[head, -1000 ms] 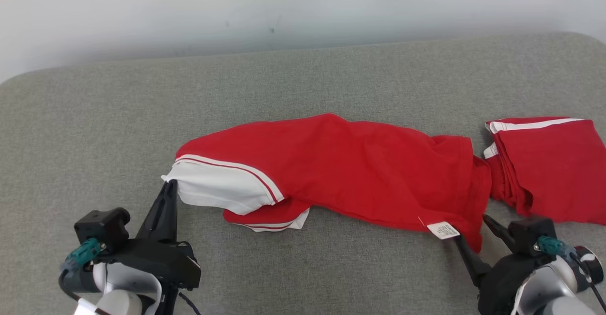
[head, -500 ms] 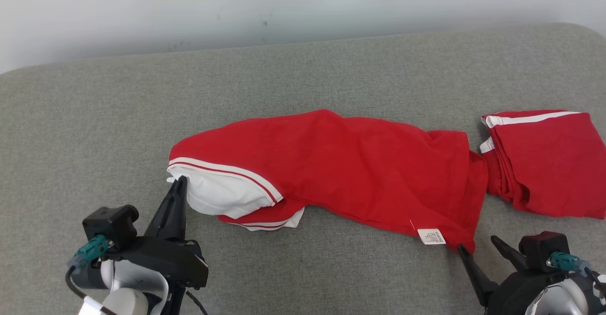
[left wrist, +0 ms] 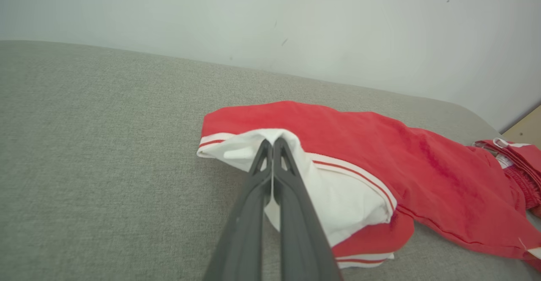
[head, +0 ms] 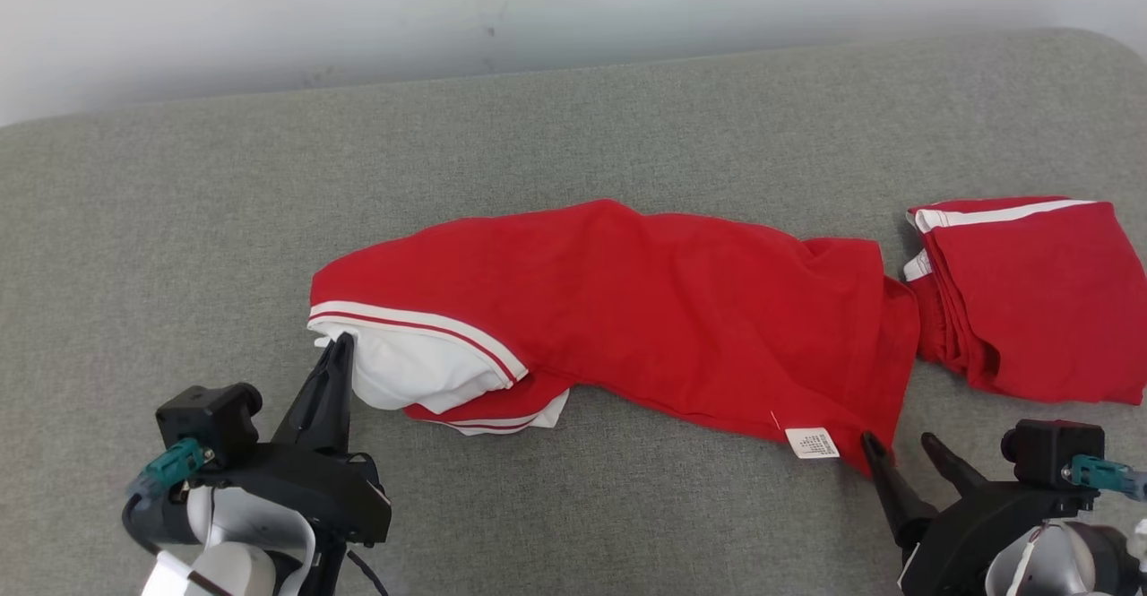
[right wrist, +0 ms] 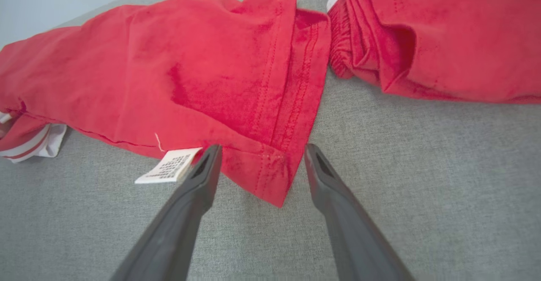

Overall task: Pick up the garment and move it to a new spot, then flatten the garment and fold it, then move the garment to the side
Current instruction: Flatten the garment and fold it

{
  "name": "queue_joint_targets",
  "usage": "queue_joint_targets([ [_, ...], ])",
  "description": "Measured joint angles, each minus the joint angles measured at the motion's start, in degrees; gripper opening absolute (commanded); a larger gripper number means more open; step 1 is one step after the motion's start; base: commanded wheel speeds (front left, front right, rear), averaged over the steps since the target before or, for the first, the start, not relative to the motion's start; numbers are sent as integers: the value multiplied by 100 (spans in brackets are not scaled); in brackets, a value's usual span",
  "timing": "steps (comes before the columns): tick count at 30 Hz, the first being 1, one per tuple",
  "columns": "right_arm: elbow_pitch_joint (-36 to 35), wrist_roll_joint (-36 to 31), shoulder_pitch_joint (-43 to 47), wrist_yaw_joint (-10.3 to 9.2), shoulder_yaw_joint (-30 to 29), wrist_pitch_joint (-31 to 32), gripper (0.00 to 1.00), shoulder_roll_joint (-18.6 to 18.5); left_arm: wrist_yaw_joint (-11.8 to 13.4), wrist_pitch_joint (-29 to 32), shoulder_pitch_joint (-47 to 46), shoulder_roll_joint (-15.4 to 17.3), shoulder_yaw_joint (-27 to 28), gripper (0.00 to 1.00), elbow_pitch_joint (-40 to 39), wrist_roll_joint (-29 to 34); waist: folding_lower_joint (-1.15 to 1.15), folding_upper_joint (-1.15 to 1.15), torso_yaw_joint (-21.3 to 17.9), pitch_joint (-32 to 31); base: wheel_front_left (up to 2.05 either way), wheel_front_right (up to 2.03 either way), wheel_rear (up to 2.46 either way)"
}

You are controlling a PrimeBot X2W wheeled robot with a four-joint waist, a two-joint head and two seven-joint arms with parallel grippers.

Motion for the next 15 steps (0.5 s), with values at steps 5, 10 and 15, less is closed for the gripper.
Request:
queue_joint_targets([
  [5,100,13,-26,-53,-80,219,100,112,-2,54,-11,-20,-14,0,0,-1,0,0,5,28,0,0,0],
  [10,188,7,-143,-92,-122,436,100,137,-44,81,-30,-34,-42,0,3,-9,0,0,30,45,0,0,0],
  [15,327,2,-238,-93,-123,641,86,167,-44,103,-95,-46,-44,0,2,-11,0,0,75,57,0,0,0],
])
